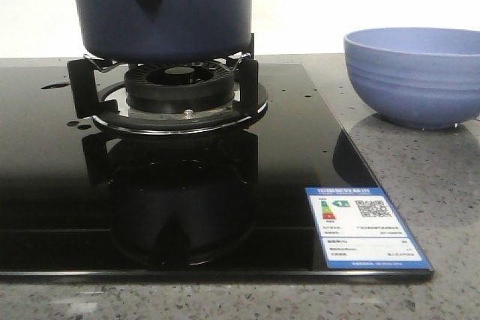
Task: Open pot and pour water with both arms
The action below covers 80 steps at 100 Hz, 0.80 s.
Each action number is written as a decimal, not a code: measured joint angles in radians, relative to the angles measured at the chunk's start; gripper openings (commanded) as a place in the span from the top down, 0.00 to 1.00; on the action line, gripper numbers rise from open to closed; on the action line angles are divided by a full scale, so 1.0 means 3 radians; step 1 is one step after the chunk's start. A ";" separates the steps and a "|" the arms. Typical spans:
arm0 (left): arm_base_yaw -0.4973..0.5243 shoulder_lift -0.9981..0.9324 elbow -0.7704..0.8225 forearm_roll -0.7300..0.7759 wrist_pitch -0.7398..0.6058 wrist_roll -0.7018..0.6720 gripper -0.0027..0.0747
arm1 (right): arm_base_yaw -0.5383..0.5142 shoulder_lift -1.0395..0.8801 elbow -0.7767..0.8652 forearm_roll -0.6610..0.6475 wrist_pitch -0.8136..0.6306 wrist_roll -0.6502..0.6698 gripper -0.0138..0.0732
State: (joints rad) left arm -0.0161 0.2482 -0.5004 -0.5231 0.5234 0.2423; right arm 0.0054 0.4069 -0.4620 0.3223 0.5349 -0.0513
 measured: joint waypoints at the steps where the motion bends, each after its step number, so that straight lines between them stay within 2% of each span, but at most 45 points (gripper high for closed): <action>1: -0.0007 0.0030 -0.0032 0.0000 0.0018 0.0008 0.99 | 0.0023 0.0023 -0.0039 0.0000 0.0019 -0.0014 0.91; 15: -0.0259 0.0259 -0.0228 0.0000 0.0072 0.0185 0.99 | 0.0241 0.0367 -0.0317 -0.0007 0.0091 -0.0265 0.90; 21: -0.0397 0.0331 -0.0263 -0.0007 0.0072 0.0301 0.95 | 0.0313 0.0454 -0.0383 -0.0007 0.0097 -0.0343 0.85; 28: -0.0536 0.0422 -0.0302 -0.0030 0.0072 0.0364 0.85 | 0.0385 0.0509 -0.0436 -0.0007 0.0105 -0.0404 0.69; 31: -0.0588 0.0460 -0.0316 -0.0057 0.0065 0.0377 0.80 | 0.0414 0.0523 -0.0453 -0.0007 0.0110 -0.0412 0.58; 40: -0.0749 0.0595 -0.0352 -0.0173 -0.0010 0.0411 0.58 | 0.0467 0.0537 -0.0469 -0.0007 0.0105 -0.0429 0.28; 45: -0.0834 0.0676 -0.0368 -0.0227 -0.0083 0.0425 0.46 | 0.0478 0.0543 -0.0470 -0.0007 0.0098 -0.0438 0.19; 50: -0.0916 0.0776 -0.0391 -0.0271 -0.0160 0.0437 0.38 | 0.0481 0.0543 -0.0476 -0.0007 0.0084 -0.0443 0.17; 54: -0.0984 0.0841 -0.0408 -0.0311 -0.0218 0.0461 0.36 | 0.0481 0.0543 -0.0476 -0.0007 0.0083 -0.0443 0.17; 80: -0.1437 0.1445 -0.0564 -0.0617 -0.0694 0.0784 0.41 | 0.0481 0.0543 -0.0476 -0.0007 0.0070 -0.0443 0.17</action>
State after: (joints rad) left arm -0.4473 0.6819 -0.6696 -0.7082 0.3151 0.4774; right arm 0.1496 0.5698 -0.6048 0.3203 0.5559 -0.1841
